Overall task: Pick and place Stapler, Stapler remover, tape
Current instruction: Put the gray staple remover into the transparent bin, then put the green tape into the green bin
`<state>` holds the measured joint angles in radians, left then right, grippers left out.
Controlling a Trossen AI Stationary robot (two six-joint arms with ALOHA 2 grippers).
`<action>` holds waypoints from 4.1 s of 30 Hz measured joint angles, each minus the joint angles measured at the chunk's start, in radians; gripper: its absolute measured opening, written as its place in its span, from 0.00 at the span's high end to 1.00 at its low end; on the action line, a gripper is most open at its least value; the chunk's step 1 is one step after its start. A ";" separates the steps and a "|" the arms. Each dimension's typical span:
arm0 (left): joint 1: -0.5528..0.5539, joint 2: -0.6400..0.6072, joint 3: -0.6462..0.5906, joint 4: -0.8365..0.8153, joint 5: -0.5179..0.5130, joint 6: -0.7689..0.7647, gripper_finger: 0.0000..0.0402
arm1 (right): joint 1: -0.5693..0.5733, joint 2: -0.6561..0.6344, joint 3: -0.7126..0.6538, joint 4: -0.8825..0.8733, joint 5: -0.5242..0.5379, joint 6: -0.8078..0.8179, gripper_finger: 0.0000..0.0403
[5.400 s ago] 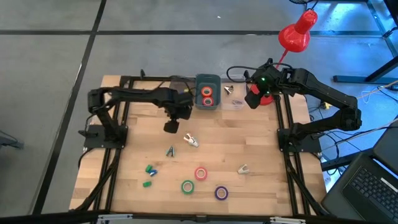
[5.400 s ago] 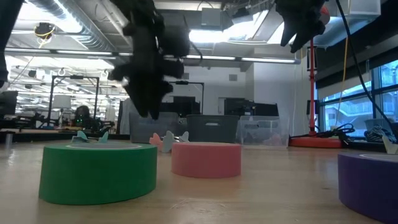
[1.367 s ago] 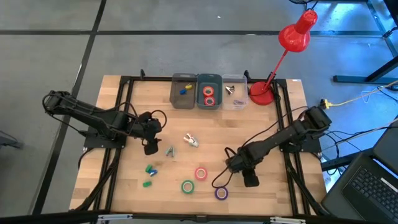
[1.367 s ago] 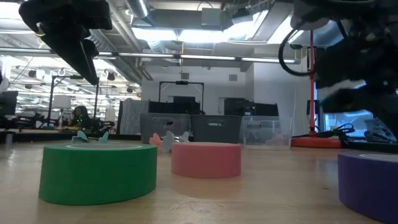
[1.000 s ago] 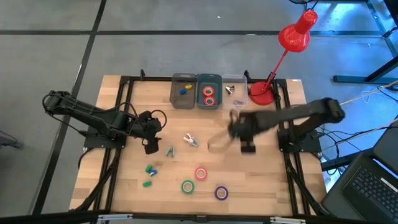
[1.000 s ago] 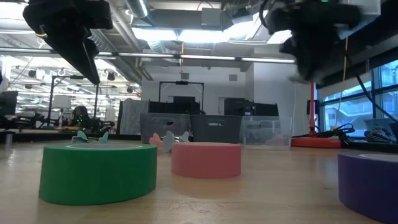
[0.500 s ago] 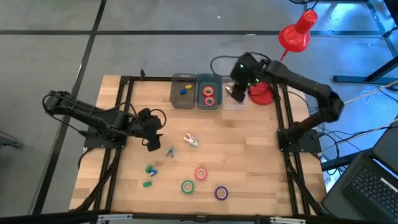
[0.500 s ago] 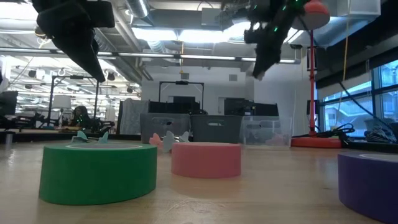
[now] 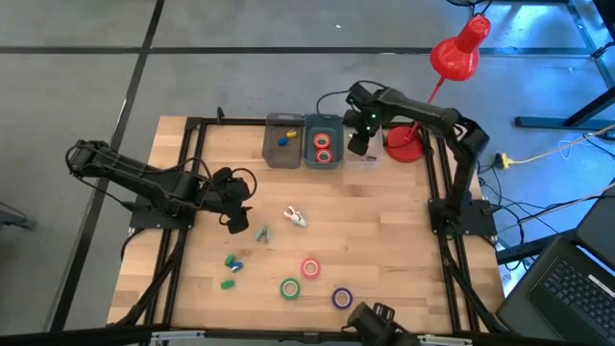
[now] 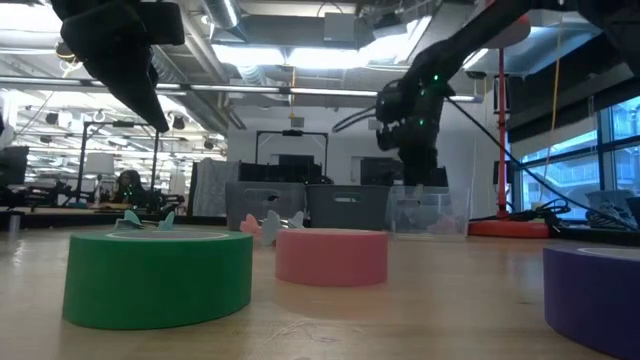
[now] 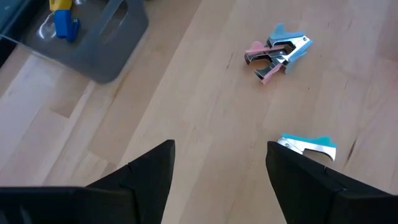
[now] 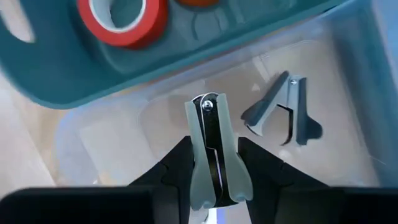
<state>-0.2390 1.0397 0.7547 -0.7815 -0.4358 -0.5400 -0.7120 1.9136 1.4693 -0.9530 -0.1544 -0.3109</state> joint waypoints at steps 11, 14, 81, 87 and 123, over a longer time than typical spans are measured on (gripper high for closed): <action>0.000 0.000 0.000 0.000 0.001 0.002 0.40 | -0.005 0.092 -0.008 0.002 -0.005 -0.011 0.75; 0.000 0.000 0.000 -0.001 0.001 0.003 0.40 | -0.005 0.095 -0.034 0.003 -0.006 -0.011 0.75; -0.001 0.000 0.000 0.021 0.146 0.073 0.40 | 0.595 -0.673 -0.037 -0.305 0.366 0.832 0.22; -0.001 0.025 0.001 0.151 0.202 0.295 0.40 | 0.625 -0.673 -0.037 -0.279 0.447 0.831 0.22; -0.214 0.483 0.163 0.608 0.431 -0.073 0.45 | 0.695 -0.671 -0.037 -0.181 0.458 0.765 0.22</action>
<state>-0.4530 1.5231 0.9173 -0.1737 -0.0052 -0.6133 -0.0174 1.2430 1.4319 -1.1336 0.3038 0.4537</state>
